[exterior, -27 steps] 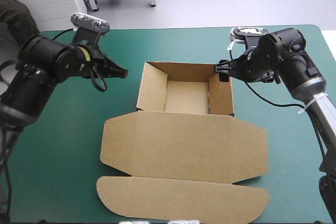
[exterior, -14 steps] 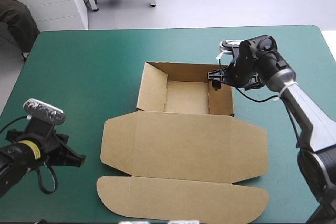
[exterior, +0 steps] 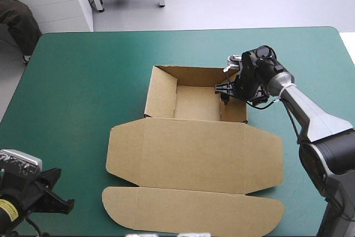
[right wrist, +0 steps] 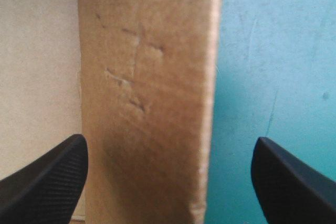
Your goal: Fold the box
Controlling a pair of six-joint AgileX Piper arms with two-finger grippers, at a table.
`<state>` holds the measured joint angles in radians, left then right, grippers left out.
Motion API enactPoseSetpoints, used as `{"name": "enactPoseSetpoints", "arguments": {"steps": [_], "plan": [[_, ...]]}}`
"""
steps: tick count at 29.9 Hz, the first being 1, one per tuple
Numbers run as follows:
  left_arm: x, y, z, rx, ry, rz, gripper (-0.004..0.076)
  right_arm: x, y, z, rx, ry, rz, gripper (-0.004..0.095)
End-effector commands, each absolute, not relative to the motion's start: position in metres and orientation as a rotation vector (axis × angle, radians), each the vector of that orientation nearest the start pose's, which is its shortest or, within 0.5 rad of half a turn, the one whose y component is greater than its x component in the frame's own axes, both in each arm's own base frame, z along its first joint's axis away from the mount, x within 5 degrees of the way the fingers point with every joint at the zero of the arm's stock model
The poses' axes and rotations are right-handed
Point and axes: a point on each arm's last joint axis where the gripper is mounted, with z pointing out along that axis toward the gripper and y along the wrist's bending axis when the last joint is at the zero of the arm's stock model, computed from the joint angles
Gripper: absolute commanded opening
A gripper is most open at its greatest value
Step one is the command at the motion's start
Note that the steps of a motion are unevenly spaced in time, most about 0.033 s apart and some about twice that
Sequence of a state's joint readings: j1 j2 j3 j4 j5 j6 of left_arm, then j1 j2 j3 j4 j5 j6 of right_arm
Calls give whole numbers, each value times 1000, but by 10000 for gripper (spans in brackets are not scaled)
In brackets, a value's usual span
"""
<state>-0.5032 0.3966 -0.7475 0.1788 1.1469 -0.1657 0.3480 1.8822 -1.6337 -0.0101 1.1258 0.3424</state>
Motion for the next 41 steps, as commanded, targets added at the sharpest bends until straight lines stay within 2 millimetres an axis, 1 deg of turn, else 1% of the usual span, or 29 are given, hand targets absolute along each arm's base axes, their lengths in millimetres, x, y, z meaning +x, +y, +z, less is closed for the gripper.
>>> {"name": "enactPoseSetpoints", "arguments": {"steps": [1,4,5,7,10,12,17,20,23,26,29,32,34,38,41], "plan": [[38,-4,348,353,2120,-174,-10,375,133,297,-8,2784,155,716],[34,-2,349,348,2102,-178,-10,376,133,293,-8,2798,149,647],[34,-2,349,347,2100,-179,-10,376,133,292,-5,2802,148,608],[34,-2,348,347,2103,-178,-10,376,134,292,-3,2807,151,491],[33,-2,348,347,2105,-177,-10,375,133,291,-3,2821,145,205],[33,-2,348,347,2105,-177,-10,374,133,291,-4,2830,138,-17],[32,-1,348,346,2104,-178,-10,374,132,292,-1,2826,127,-20],[32,-1,347,346,2108,-176,-10,376,123,309,-9,2776,107,-20],[32,-1,347,347,2111,-181,-10,378,100,340,16,2693,67,-20],[32,-1,347,347,2111,-181,-10,376,57,378,71,2606,-30,-20],[32,-1,347,347,2111,-181,-10,371,11,405,164,2530,-106,-20],[32,-1,347,347,2111,-181,-10,369,-35,417,280,2480,-136,-20],[32,-1,347,347,2111,-178,-10,367,-59,420,328,2445,-171,-20],[32,-1,347,347,2111,-178,-10,367,-105,419,417,2377,-240,-20],[32,-1,347,346,2110,-176,-10,367,-137,411,498,2354,-276,-20]]}}
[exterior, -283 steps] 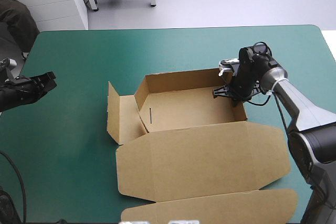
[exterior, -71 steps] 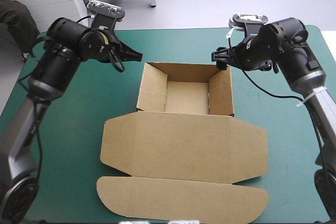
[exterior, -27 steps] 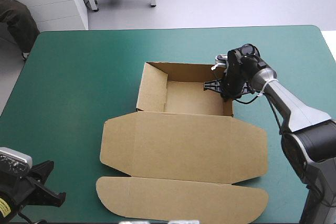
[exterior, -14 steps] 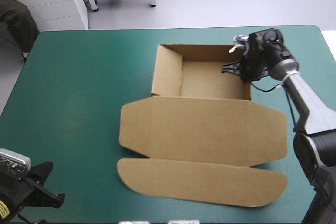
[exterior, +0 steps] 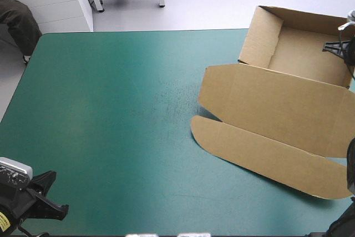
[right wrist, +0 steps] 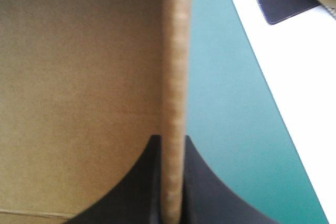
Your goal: Fold the box
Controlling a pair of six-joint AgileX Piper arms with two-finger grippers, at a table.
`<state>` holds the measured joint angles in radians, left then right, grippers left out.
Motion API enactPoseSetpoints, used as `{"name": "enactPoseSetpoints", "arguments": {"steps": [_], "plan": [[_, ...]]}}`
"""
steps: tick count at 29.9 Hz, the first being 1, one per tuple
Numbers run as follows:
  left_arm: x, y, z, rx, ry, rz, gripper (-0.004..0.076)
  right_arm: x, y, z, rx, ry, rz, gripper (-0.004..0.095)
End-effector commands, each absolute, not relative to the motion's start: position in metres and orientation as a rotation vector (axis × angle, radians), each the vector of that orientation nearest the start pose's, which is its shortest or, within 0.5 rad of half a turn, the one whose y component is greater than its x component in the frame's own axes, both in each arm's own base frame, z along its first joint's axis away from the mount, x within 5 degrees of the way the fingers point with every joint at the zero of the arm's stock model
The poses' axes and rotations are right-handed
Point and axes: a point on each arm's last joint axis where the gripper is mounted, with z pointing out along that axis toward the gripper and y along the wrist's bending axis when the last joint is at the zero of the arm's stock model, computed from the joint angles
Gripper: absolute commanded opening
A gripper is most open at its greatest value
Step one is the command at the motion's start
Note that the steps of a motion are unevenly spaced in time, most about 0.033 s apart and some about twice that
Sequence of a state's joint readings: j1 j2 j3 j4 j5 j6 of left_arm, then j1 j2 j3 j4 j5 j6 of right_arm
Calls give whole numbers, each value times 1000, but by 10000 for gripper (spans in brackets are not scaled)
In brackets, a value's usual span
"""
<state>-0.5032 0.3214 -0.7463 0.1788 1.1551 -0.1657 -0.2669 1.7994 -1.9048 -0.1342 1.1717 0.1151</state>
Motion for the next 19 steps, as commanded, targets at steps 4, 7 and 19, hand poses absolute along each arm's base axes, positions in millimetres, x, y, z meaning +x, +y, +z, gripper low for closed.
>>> {"name": "enactPoseSetpoints", "arguments": {"steps": [4,7,19], "plan": [[32,-1,347,346,2110,-176,-10,370,-169,391,588,2380,-304,-20],[32,-1,347,346,2108,-177,-10,374,-188,369,647,2439,-294,-19],[32,-1,347,346,2110,-176,-10,380,-214,314,743,2640,-260,337]]}}
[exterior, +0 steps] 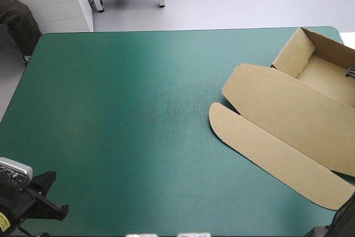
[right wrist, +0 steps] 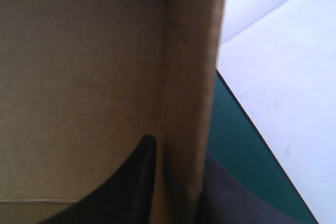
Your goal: Fold the box
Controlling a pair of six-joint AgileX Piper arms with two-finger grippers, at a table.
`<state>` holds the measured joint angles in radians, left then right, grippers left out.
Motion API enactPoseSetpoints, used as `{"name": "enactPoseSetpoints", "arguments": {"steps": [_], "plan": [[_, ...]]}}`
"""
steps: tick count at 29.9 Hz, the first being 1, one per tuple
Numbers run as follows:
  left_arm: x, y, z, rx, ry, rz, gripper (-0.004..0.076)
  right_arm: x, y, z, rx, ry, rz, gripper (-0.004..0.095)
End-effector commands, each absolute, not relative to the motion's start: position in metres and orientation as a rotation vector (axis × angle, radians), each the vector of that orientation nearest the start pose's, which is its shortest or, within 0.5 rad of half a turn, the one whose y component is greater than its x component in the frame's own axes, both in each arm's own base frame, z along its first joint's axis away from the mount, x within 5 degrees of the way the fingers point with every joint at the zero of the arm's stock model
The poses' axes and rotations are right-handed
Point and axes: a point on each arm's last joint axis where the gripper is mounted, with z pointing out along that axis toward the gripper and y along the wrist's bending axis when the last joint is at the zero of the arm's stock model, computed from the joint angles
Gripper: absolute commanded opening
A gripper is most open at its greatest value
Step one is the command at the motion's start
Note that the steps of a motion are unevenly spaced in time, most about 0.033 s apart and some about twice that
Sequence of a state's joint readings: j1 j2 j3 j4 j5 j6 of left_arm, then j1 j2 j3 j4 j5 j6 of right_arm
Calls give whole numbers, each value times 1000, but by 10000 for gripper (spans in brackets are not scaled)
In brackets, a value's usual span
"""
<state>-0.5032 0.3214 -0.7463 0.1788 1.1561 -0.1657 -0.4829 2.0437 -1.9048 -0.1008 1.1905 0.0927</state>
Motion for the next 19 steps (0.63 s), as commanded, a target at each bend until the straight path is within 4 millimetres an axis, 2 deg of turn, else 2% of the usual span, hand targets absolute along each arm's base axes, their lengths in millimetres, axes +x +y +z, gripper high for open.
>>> {"name": "enactPoseSetpoints", "arguments": {"steps": [1,4,7,11,14,17,19], "plan": [[32,-1,347,346,2110,-174,-10,380,-215,314,746,2641,-266,409],[32,-1,347,346,2110,-174,-10,376,-217,317,755,2653,-266,607],[32,-1,347,346,2109,-172,-10,373,-216,329,761,2642,-273,710],[32,-1,347,346,2109,-172,-10,358,-208,371,739,2536,-288,705],[32,0,347,346,2108,-167,-10,340,-192,407,701,2448,-234,683],[32,0,347,339,2109,-171,-10,322,-171,439,630,2365,-121,605],[32,0,347,339,2109,-168,-10,307,-154,458,570,2317,-46,494]]}}
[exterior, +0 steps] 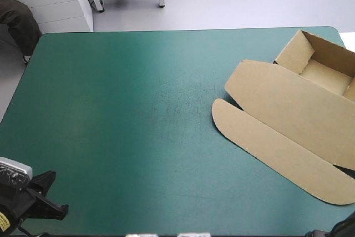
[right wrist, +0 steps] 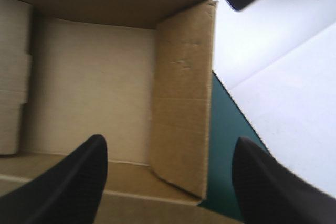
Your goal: Fold the box
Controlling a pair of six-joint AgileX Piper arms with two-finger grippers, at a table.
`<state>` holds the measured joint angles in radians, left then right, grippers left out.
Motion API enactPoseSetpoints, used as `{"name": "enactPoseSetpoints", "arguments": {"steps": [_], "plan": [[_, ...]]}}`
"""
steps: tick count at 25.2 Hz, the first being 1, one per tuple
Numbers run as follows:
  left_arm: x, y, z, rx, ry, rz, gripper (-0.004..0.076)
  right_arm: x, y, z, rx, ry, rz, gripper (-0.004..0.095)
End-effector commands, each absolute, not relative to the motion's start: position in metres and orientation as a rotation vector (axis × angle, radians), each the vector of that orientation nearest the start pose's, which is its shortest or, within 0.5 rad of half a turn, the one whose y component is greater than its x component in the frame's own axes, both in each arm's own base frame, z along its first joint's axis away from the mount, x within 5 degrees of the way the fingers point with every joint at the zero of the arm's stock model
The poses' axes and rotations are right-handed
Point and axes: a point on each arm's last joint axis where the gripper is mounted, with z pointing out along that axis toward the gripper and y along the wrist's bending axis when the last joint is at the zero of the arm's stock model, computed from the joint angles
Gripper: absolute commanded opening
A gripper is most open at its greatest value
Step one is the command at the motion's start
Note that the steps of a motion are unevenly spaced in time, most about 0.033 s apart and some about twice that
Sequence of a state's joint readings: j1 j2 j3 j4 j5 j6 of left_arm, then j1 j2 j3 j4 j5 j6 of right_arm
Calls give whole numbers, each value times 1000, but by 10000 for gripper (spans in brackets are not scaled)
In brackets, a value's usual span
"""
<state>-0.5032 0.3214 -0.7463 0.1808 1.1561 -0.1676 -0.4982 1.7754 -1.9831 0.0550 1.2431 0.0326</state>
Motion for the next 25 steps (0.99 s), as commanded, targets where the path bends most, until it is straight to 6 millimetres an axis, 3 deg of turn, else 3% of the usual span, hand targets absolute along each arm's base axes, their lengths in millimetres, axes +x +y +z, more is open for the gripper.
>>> {"name": "enactPoseSetpoints", "arguments": {"steps": [1,6,11,14,16,21,25], "plan": [[33,0,348,337,2108,-162,-10,302,-148,463,542,2306,-23,421],[33,1,348,332,2105,-149,-10,269,-116,473,434,2289,71,-4],[33,1,348,332,2105,-149,-10,238,-69,477,275,2258,92,-7],[33,0,348,333,2101,-169,-10,201,-16,474,35,2251,104,-7],[34,-1,349,333,2076,-178,-10,186,2,469,-63,2216,136,-7],[39,-5,348,337,2025,-192,-10,147,24,450,-264,2129,166,-18],[40,-7,327,346,1998,-222,-10,104,25,416,-353,2020,140,-19]]}}
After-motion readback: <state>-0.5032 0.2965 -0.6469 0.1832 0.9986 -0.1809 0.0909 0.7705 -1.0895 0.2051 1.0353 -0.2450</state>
